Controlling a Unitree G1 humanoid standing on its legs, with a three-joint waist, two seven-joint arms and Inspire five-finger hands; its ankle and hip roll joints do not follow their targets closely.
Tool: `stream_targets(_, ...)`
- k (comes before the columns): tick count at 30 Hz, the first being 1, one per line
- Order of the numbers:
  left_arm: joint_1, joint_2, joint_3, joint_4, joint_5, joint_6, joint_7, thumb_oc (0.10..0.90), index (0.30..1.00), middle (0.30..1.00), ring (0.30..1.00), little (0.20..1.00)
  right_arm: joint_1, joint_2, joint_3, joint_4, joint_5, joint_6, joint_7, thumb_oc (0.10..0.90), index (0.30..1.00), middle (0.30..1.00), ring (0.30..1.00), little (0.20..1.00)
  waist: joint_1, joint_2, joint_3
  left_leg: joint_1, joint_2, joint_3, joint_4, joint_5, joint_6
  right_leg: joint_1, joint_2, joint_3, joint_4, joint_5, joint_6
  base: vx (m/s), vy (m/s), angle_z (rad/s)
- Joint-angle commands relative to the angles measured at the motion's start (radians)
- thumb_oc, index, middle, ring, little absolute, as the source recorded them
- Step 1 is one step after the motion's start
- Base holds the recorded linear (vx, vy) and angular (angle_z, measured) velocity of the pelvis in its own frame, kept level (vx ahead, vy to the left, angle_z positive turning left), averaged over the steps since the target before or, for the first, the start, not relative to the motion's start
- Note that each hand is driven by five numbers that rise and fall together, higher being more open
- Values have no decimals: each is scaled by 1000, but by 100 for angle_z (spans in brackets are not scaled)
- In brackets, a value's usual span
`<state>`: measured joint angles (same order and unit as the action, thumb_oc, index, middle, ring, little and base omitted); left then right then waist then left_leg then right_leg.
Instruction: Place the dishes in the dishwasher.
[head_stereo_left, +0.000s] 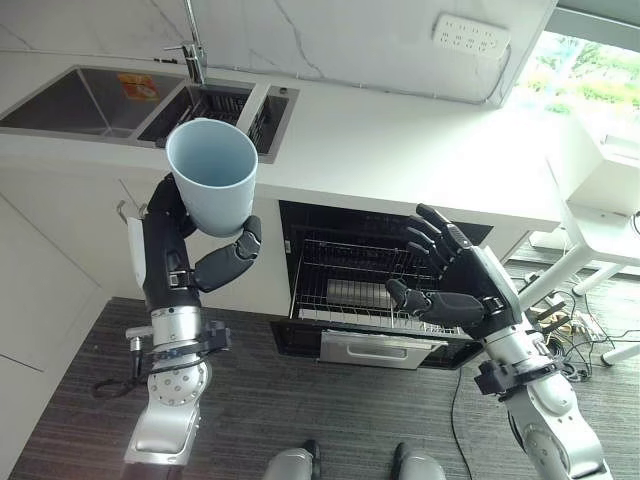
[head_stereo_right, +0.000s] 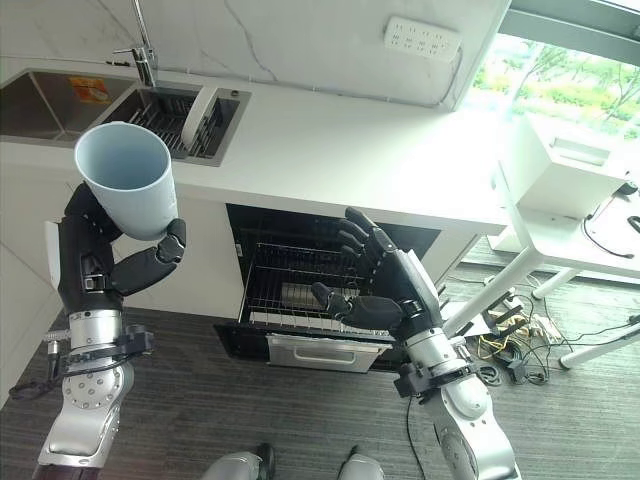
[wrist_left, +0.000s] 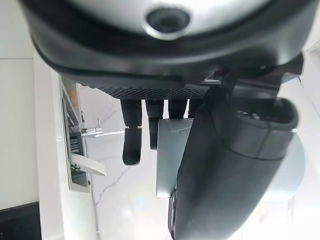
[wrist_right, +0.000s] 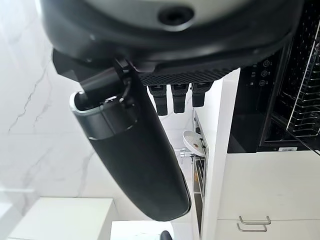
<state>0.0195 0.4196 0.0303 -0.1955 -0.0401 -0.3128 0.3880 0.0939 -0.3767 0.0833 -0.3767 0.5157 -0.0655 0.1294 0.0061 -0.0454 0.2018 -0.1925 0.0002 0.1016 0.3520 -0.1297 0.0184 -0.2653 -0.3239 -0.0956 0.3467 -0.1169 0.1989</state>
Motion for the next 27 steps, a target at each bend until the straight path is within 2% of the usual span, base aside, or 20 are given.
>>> stream_targets(1,-109,74,5,-139,74,-64,33,400,300,300,300,300,-116,13,-27,-60,104,-65,0,800,900,900,900,900,-28,5,-27,101,62,5,-52,-141,-27,52,83,-22,-47,69,-13,154,-310,12)
stream_targets(5,-103,71,-15,-130,89,-33,81,400,300,300,300,300,-127,-18,-23,-51,128,-30,18,800,900,900,900,900,-26,1,-51,112,104,22,-52,-135,-46,78,104,-51,-47,17,-20,136,-281,18)
stream_targets(9,-96,59,-37,-125,123,-21,113,400,300,300,300,300,-137,-53,-47,-57,150,5,43,800,900,900,900,900,-30,6,-76,115,189,64,-52,-96,-95,112,128,-94,-47,-26,-54,150,-301,34)
stream_targets(10,-111,54,-52,-117,134,-12,127,400,300,300,300,300,-150,-71,-56,-59,175,27,54,800,900,900,900,900,-36,6,-80,116,229,97,-52,-75,-115,120,133,-116,-47,-34,-64,92,-275,45)
stream_targets(13,-130,47,-83,-93,148,-18,137,400,300,300,300,300,-161,-94,-64,-60,217,47,70,800,900,900,900,900,-47,7,-78,111,267,155,-52,-39,-133,129,132,-145,-47,-37,-72,41,-164,36)
stream_targets(15,-164,37,-134,-53,173,-47,144,400,300,300,300,300,-178,-112,-62,-52,231,34,54,800,900,900,900,900,-70,12,-73,110,308,230,-52,-21,-145,138,118,-190,-47,-41,-70,-41,-86,37)
stream_targets(17,-186,39,-167,-24,215,-54,193,400,300,300,300,300,-199,-114,-41,-35,224,32,51,800,900,900,900,900,-75,18,-72,111,284,198,-52,-39,-143,140,124,-180,-47,-44,-66,-15,-1,63)
stream_targets(18,-196,44,-187,-7,247,-49,243,400,300,300,300,300,-219,-116,-22,-19,244,40,66,800,900,900,900,900,-74,22,-73,111,258,167,-52,-54,-134,138,133,-155,-47,-44,-65,31,33,52)
stream_targets(21,-224,46,-221,39,273,-41,283,400,300,300,300,300,-238,-102,13,-1,266,51,75,800,900,900,900,900,-74,24,-86,115,237,143,-52,-65,-126,138,141,-131,-47,-43,-68,27,23,-14)
stream_targets(27,-277,20,-301,140,309,-47,277,400,300,300,300,300,-274,-47,65,21,307,71,60,800,900,900,900,900,-66,15,-109,144,218,121,-52,-95,-121,163,121,-137,-47,-39,-51,57,27,-2)
